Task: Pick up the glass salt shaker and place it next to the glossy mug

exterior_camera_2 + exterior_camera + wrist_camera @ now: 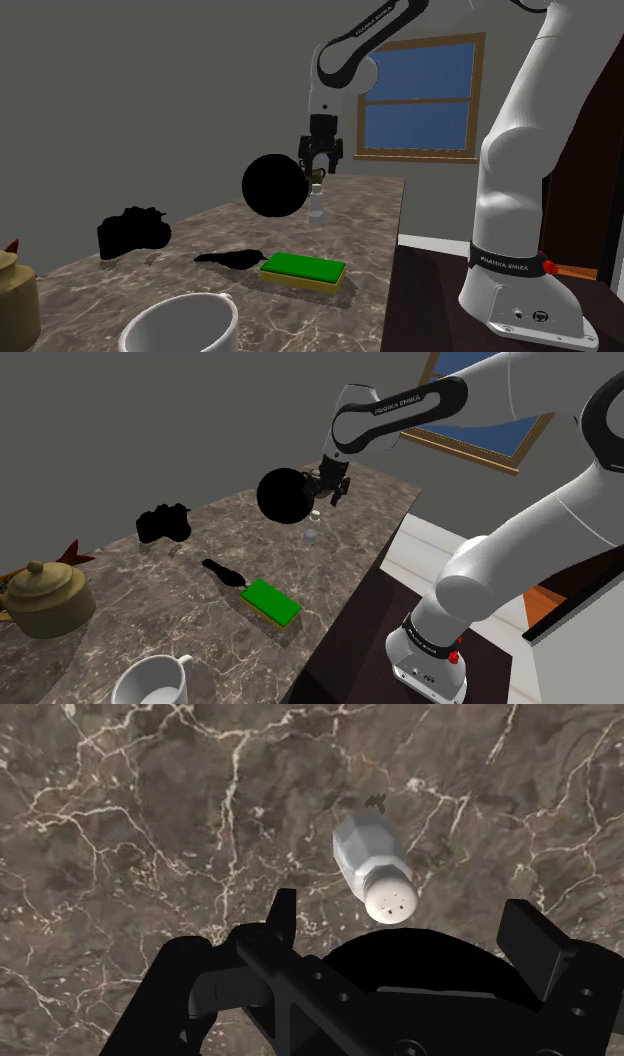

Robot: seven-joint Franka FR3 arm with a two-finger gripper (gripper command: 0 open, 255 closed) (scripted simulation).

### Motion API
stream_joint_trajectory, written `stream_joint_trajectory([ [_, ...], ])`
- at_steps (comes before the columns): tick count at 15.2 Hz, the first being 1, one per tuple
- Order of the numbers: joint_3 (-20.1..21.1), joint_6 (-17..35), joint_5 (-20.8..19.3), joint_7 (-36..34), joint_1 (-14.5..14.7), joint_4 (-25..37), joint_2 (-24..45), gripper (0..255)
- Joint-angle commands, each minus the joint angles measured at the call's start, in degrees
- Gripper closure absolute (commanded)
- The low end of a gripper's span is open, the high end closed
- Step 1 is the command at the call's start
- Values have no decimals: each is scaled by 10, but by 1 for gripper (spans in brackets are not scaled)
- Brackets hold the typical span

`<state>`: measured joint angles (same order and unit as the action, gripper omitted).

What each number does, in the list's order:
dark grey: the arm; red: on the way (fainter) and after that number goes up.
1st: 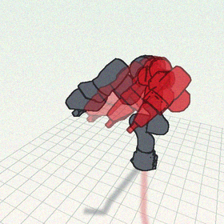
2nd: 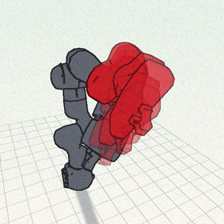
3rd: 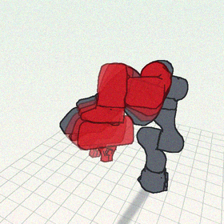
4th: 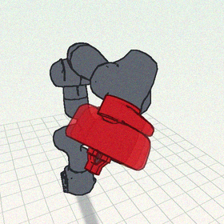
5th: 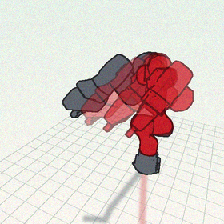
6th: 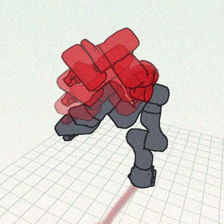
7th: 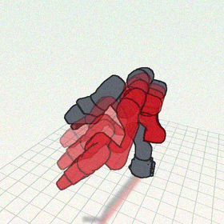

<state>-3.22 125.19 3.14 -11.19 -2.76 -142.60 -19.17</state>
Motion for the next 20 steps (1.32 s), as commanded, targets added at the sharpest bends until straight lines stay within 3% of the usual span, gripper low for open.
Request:
stream_joint_trajectory([
  [1, -3, 23, 8, 0, 1, 2, 26, 0],
  [8, -2, 80, 14, 4, 4, -22, 58, 0],
  [15, -2, 79, 14, 4, 4, -22, 58, 0],
  [16, -2, 79, 14, 4, 4, -22, 58, 255],
  [20, -2, 80, 14, 4, 4, -22, 58, 255],
])
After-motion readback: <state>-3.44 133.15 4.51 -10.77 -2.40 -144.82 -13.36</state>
